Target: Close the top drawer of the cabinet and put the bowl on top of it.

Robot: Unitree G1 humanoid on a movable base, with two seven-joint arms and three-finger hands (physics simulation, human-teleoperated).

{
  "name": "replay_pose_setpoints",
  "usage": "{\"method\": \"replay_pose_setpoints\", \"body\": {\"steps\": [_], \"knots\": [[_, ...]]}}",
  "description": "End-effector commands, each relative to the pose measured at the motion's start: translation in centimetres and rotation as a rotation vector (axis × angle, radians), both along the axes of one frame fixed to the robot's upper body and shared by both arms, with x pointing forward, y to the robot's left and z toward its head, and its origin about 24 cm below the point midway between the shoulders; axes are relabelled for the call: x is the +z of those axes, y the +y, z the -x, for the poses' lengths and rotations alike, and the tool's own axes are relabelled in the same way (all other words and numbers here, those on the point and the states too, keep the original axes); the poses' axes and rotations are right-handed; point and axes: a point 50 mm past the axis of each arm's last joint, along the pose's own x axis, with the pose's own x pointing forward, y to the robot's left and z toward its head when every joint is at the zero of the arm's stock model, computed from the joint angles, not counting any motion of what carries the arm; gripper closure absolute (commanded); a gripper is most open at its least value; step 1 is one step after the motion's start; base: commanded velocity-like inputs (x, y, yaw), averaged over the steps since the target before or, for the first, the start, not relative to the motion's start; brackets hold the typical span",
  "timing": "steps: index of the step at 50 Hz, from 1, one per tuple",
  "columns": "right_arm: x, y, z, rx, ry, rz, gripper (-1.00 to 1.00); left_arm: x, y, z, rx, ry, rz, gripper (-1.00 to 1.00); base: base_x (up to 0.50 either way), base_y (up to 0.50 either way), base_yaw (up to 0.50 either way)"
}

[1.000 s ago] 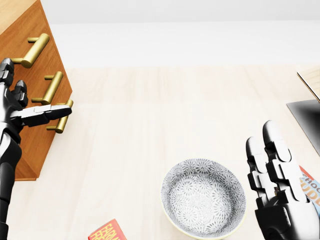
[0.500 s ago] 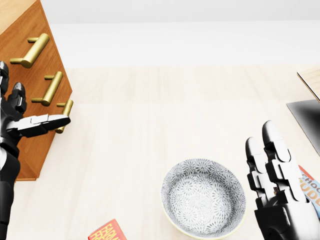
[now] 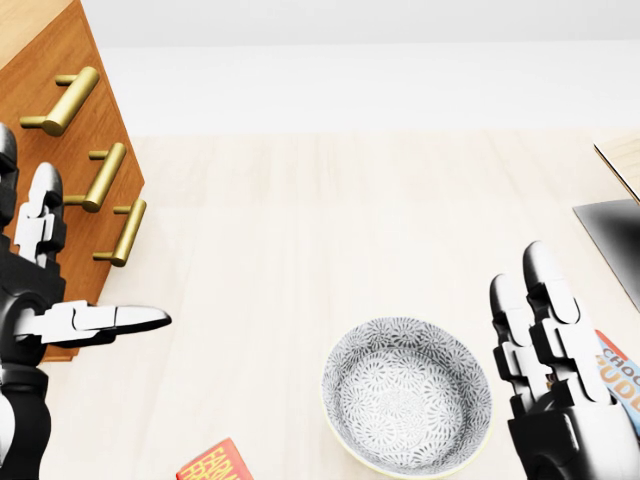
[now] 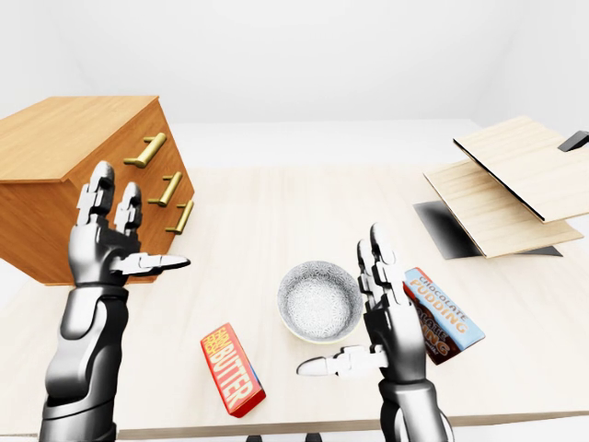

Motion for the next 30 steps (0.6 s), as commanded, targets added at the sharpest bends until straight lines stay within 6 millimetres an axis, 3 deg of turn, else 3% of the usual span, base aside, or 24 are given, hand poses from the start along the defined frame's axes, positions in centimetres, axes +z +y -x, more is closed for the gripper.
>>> {"method": "replay_pose_setpoints", "body": {"steps": [1,11,30], "knots": [[0.2,-0.1,0.1,-0.002,-0.004,-0.004,-1.00,1.6,-1.5,3.3,-0.033,-0.107,-0.024,-1.00,0.00,0.00,0.00],[0.3,-0.3,0.2,-0.004,-0.007,-0.006,-1.00,3.6,-3.2,5.1,-0.063,-0.208,-0.072,-1.00,0.00,0.00,0.00],[2.3,-2.3,1.2,-0.026,-0.050,-0.036,-1.00,5.4,-10.3,7.4,-0.199,-0.324,-0.190,-1.00,0.00,0.00,0.00]]}}
